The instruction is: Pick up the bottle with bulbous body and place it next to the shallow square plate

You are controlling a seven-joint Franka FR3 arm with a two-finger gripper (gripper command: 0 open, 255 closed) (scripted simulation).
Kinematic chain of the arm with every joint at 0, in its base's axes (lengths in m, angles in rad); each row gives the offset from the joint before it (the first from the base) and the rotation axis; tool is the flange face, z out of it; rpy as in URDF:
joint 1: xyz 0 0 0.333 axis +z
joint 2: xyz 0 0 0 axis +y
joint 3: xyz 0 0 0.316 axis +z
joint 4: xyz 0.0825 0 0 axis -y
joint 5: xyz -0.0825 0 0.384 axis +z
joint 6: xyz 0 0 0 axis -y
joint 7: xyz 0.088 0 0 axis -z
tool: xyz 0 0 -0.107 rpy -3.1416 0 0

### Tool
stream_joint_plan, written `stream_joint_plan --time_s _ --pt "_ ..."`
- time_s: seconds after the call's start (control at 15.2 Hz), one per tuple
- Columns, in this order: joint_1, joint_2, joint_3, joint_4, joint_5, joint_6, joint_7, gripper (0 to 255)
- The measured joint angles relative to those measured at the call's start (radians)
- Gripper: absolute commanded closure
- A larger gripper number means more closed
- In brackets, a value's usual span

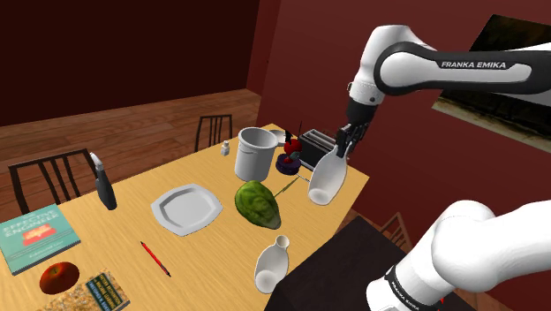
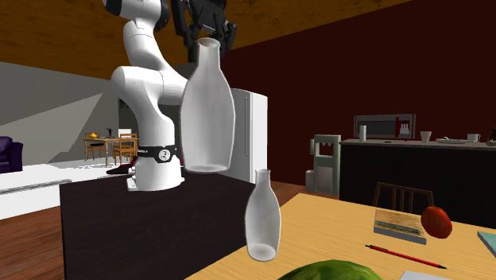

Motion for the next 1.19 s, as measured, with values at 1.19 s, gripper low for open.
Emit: stream_joint_plan --time_s 1.19 --pt "0.084 0.383 0.133 0.409 0.080 -0.033 0.177 255"
